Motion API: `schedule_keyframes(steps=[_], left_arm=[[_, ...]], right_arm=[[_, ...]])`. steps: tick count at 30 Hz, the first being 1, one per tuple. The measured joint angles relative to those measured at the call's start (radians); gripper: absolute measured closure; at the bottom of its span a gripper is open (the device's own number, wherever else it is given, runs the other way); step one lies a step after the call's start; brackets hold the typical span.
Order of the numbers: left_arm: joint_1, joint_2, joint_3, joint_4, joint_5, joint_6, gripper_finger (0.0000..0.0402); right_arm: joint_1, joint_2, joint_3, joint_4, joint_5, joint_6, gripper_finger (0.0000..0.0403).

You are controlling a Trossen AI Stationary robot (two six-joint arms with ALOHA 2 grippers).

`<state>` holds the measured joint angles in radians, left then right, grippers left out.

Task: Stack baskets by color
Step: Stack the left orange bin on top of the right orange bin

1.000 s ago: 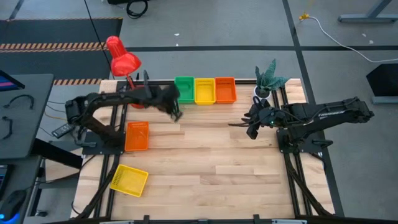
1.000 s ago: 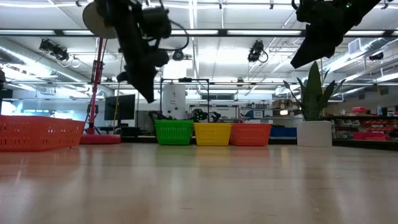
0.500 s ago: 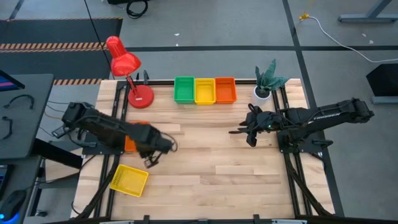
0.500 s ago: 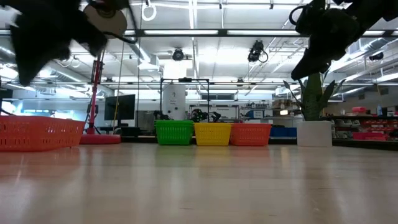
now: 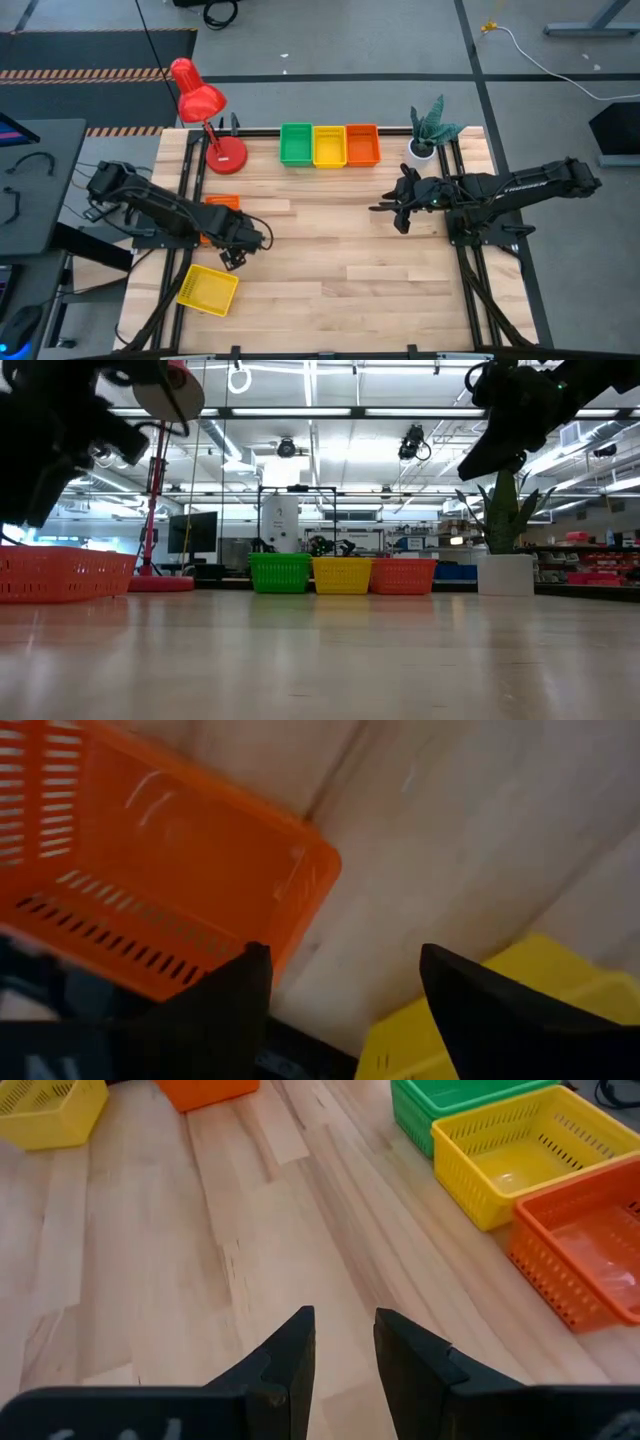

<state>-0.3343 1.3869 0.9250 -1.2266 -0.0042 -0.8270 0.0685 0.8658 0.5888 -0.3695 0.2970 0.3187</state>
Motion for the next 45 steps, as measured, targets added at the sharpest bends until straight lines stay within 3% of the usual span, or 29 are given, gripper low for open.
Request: schedule_keyframes(steps=[4, 9, 15, 26, 37, 45], left_arm=[[0.006, -0.001, -0.068, 0.092, -0.007, 0.039, 0.0143], [0.006, 0.002, -0.12, 0.212, -0.043, 0.053, 0.0178], [0.006, 0.002, -0.136, 0.218, -0.098, 0.027, 0.0241], [0.006, 0.002, -0.181, 0.354, -0.087, 0.029, 0.0379], [0.063, 0.03, -0.004, 0.531, -0.142, 0.14, 0.0394], [0.196, 0.297, 0.215, 0.743, -0.159, 0.401, 0.0393]], right_arm=[[0.0, 0.0, 0.0, 0.002, 0.0, 0.027, 0.0292], [0.0, 0.0, 0.0, 0.005, 0.0, 0.023, 0.0292], [-0.001, 0.0, 0.0, 0.019, 0.0, 0.019, 0.0292], [-0.001, -0.027, 0.003, 0.025, -0.038, 0.027, 0.0292], [-0.001, -0.1, 0.17, -0.13, -0.063, -0.074, 0.0299], [0.001, -0.124, 0.259, -0.352, -0.064, -0.065, 0.03]])
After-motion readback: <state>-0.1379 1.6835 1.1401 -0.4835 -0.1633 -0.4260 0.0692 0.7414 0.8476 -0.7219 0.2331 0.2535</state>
